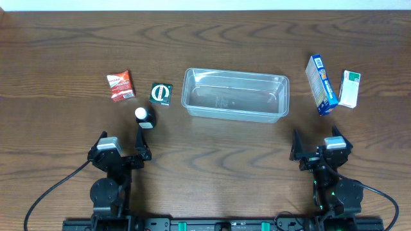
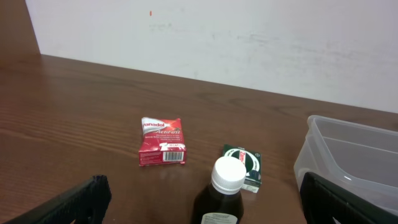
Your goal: Pack container
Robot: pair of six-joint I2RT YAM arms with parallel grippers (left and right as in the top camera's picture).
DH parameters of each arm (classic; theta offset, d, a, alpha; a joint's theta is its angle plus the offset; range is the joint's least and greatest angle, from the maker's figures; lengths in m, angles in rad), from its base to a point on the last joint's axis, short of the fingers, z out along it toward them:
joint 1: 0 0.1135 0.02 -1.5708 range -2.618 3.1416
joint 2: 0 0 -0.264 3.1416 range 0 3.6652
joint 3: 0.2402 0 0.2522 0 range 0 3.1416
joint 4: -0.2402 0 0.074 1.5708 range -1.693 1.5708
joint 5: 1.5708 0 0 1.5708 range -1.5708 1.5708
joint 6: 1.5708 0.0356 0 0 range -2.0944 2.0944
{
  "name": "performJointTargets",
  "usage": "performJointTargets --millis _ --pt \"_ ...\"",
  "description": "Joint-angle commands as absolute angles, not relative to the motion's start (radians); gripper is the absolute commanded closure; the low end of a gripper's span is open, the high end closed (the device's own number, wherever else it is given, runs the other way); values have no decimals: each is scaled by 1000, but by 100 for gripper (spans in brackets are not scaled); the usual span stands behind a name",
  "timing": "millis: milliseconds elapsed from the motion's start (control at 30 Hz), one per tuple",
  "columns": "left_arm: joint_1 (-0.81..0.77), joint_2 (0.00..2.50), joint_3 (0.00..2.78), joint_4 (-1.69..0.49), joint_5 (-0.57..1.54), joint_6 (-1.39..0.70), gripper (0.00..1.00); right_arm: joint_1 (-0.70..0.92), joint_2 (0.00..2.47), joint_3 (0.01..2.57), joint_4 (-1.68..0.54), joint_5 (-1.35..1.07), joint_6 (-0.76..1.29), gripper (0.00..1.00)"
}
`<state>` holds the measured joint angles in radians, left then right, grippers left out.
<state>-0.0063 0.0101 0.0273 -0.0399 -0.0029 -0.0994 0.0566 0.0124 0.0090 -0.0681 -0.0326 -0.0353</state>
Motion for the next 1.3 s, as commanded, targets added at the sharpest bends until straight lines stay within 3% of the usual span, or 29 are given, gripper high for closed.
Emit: performJointTargets --millis 0,833,1267 --pt "0 5 4 -73 -14 -82 2 51 5 6 -72 -27 -23 1" --pt "0 5 4 -73 -14 -83 2 51 5 6 -68 45 -23 1" --pt "0 5 4 -73 -14 -82 2 52 7 6 -71 -43 -19 1"
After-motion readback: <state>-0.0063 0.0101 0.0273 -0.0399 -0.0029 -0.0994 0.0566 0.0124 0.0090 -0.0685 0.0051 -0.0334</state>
